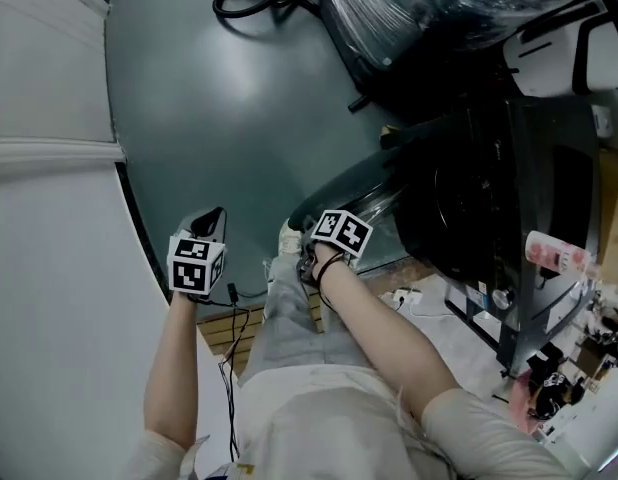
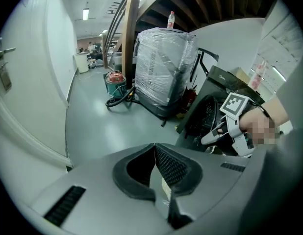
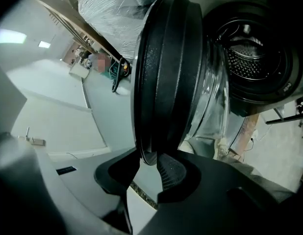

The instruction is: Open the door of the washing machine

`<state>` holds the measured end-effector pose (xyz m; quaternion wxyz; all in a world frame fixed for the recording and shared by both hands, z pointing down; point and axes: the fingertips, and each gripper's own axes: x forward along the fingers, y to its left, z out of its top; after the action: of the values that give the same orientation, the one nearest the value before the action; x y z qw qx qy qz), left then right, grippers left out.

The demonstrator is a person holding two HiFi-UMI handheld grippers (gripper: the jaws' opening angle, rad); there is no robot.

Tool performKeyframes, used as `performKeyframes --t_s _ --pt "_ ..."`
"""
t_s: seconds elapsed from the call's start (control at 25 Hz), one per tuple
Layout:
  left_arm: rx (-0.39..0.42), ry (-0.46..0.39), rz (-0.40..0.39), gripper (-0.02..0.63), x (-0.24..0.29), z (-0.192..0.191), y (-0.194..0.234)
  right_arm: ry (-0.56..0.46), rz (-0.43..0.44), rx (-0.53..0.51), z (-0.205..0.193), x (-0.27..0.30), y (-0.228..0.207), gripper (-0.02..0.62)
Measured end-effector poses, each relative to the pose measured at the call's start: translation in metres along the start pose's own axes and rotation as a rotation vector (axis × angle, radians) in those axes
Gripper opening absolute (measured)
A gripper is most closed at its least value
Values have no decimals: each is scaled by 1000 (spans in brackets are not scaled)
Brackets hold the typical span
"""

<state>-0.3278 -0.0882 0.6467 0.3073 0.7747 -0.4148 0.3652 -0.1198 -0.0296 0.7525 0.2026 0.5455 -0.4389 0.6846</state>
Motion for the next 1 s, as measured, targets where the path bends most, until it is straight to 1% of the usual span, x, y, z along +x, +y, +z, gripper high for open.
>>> performKeyframes --t_s 0.2,0.36,0.64,0.8,1.0 --pt "11 -31 29 21 -3 13 29 -24 27 98 20 17 39 134" --pt "-1 -56 43 21 -6 25 49 -47 59 178 36 29 62 141" --pt "-17 -76 61 21 -7 36 69 -87 108 254 59 42 95 147" --pt "-30 -93 62 21 -7 43 70 -96 133 274 69 47 108 147" --pt "-25 -89 45 21 -8 44 54 -86 157 285 70 47 109 153"
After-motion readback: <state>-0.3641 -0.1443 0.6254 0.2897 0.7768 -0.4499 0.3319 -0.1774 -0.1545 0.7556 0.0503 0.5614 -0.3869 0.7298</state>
